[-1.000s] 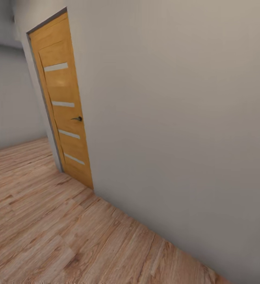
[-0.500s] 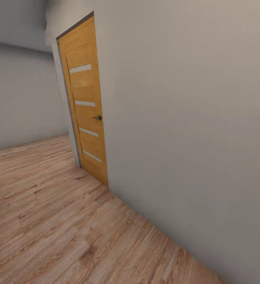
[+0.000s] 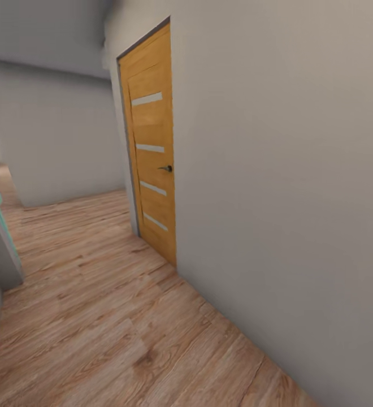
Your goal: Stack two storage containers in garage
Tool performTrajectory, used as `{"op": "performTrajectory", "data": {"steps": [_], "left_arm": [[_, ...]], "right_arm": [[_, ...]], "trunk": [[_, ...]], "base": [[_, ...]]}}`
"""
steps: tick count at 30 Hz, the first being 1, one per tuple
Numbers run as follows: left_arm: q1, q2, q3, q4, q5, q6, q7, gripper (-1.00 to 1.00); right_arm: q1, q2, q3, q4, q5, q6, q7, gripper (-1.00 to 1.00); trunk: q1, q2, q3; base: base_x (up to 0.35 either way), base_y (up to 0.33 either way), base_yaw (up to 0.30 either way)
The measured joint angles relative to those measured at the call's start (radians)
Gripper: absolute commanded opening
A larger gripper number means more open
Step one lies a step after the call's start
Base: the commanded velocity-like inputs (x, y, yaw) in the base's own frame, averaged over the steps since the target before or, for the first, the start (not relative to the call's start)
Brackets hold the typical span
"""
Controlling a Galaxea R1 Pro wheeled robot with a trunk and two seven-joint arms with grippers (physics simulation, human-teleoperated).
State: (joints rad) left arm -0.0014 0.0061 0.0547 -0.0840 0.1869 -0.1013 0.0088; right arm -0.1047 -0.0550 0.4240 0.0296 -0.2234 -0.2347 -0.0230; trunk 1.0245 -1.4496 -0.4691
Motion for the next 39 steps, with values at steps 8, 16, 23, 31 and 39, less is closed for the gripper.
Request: {"op": "performTrajectory", "data": {"steps": [8, 16, 23, 31, 39], "left_arm": [[0.0, -0.003, 0.0, 0.001, 0.001, 0.003, -0.001, 1.0], [0.0, -0.004, -0.001, 0.002, 0.002, 0.005, -0.002, 1.0], [0.0, -0.002, -0.001, 0.002, 0.002, 0.007, -0.002, 1.0], [0.0, 0.0, -0.001, 0.002, 0.002, 0.009, -0.002, 1.0], [0.0, 0.002, -0.001, 0.001, 0.002, 0.01, -0.002, 1.0]], "right_arm": [[0.0, 0.0, 0.0, 0.0, 0.0, -0.002, -0.001, 1.0], [0.0, 0.001, 0.0, 0.0, 0.0, -0.004, -0.001, 1.0], [0.0, 0.001, 0.001, 0.0, 0.002, -0.006, -0.001, 1.0], [0.0, 0.001, 0.002, 0.0, 0.001, -0.006, -0.001, 1.0], [0.0, 0.002, 0.002, 0.0, 0.0, -0.006, -0.001, 1.0]], "trunk": [[0.0, 0.0, 0.0], [0.0, 0.0, 0.0], [0.0, 0.0, 0.0], [0.0, 0.0, 0.0], [0.0, 0.0, 0.0]], "base": [[0.316, 0.0, 0.284], [0.321, 0.0, 0.284], [0.322, 0.0, 0.284], [0.323, 0.0, 0.284], [0.323, 0.0, 0.284]]}}
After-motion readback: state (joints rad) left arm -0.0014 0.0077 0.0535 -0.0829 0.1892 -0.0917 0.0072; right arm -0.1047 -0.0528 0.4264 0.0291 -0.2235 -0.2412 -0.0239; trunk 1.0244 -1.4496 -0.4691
